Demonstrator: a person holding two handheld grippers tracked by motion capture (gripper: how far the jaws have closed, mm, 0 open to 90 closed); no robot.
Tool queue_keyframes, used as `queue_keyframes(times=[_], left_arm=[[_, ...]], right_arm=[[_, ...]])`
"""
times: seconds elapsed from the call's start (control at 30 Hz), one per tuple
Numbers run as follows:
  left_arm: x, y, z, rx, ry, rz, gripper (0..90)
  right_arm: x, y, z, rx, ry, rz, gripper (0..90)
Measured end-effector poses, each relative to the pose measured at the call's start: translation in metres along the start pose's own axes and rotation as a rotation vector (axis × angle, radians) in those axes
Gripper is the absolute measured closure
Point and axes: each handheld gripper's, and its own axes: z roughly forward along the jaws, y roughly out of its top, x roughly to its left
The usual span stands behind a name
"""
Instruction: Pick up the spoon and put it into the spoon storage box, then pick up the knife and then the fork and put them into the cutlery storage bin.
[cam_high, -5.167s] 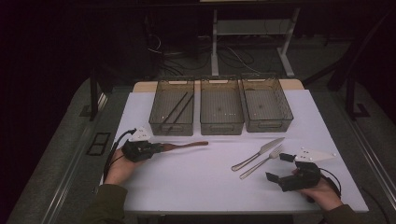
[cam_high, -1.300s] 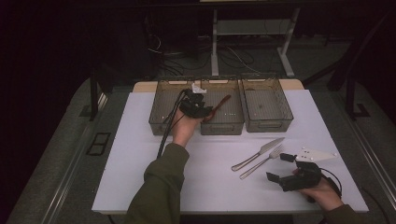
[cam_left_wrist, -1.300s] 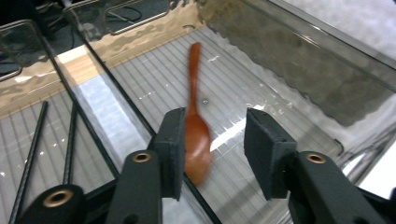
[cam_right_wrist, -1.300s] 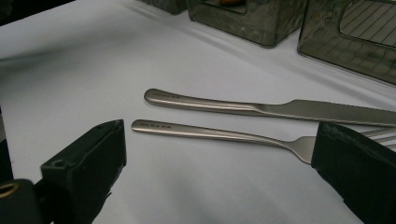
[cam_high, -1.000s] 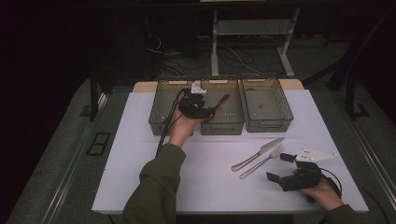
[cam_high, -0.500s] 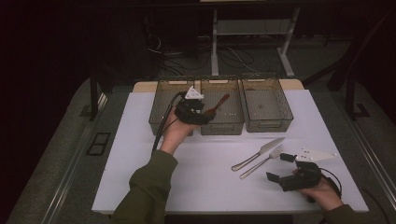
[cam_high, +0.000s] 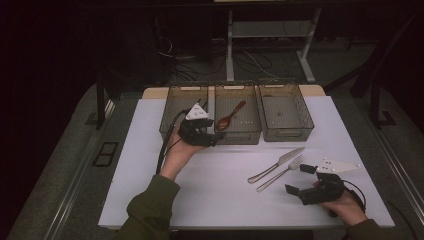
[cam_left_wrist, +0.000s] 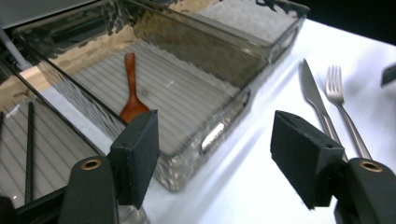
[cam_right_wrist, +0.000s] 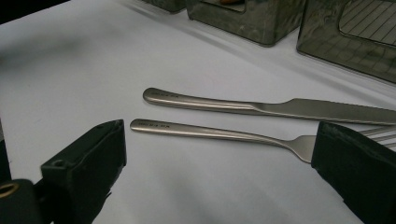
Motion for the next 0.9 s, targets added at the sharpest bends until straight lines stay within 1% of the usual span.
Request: queue_keyframes(times=[0.17, 0.23, 0.3, 0.5, 0.67, 0.73, 0.9], left_arm=[[-0.006, -0.018, -0.012, -0.009, -0.009, 0.001, 30.0], [-0.007, -0.023, -0.018, -0.006, -0.01, 0.0, 29.5], [-0.008, -0.029, -0.023, -0.018, -0.015, -0.008, 29.1], [-0.016, -0.045, -0.036, -0.026, -0.033, -0.004, 26.3], [-0.022, -0.059, -0.045, -0.043, -0.045, 0.003, 20.5], [-0.024, -0.064, -0.047, -0.041, -0.056, 0.003, 17.7], [-0.028, -0.077, -0.052, -0.048, -0.053, 0.005, 12.9]], right_arm=[[0.0, 0.0, 0.0, 0.003, 0.0, 0.003, 2.7], [0.0, 0.0, 0.0, 0.0, 0.0, 0.0, 2.7], [0.0, 0.0, 0.0, 0.001, -0.001, -0.001, 2.7], [0.001, 0.0, 0.0, 0.0, 0.0, 0.001, 2.7], [0.001, 0.0, 0.0, 0.0, 0.0, 0.001, 2.7], [0.001, 0.0, 0.0, 0.001, 0.002, 0.0, 2.7], [0.001, 0.001, 0.0, 0.007, 0.002, -0.002, 2.7]])
